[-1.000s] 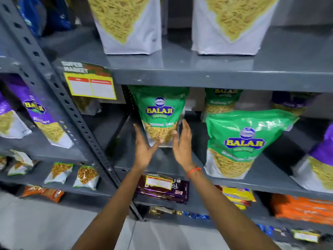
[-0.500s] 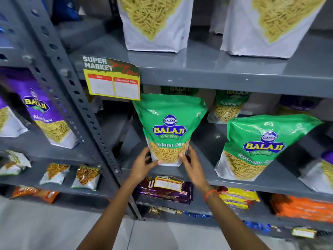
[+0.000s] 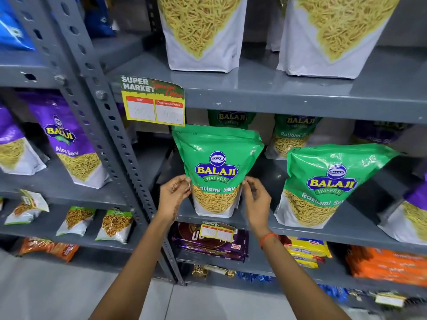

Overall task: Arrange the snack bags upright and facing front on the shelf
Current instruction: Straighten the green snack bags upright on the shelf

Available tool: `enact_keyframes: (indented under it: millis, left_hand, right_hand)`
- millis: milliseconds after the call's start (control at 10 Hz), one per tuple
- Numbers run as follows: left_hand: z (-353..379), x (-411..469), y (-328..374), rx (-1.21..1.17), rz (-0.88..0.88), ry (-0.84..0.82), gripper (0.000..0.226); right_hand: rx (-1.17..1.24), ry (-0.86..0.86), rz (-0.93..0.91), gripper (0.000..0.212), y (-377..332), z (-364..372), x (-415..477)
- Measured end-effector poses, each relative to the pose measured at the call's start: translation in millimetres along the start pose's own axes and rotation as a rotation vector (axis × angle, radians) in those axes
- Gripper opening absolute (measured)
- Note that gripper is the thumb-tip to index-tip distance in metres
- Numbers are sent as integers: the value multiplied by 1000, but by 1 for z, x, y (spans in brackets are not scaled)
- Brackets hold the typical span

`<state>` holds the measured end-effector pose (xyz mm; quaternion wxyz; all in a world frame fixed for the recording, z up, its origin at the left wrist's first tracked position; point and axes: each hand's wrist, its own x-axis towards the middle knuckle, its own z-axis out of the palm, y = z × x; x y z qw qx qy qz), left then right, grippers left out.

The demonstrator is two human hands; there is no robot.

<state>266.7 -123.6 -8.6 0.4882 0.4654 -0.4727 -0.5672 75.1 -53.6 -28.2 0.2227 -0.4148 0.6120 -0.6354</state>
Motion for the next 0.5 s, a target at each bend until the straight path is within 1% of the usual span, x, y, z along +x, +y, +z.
enact_keyframes:
  millis: [100, 200, 300, 400, 500]
  left_hand:
    - [4, -1, 1, 66, 71, 43, 17]
    - [4, -6, 1, 96, 58, 62, 25]
    - [10, -19, 11, 264, 112, 53, 28]
    - [16, -39, 19, 805, 78, 76, 24]
    - [48, -71, 43, 1167, 40, 8, 26]
  right_hand:
    - [-14, 46, -11, 10, -2, 3, -1]
    - [-3, 33, 4, 10, -5, 4, -9]
    - [-176, -6, -5, 23, -22, -2, -11]
    - [-522, -19, -160, 33, -43, -15, -17]
    - [-718, -146, -226, 37, -77, -34, -18]
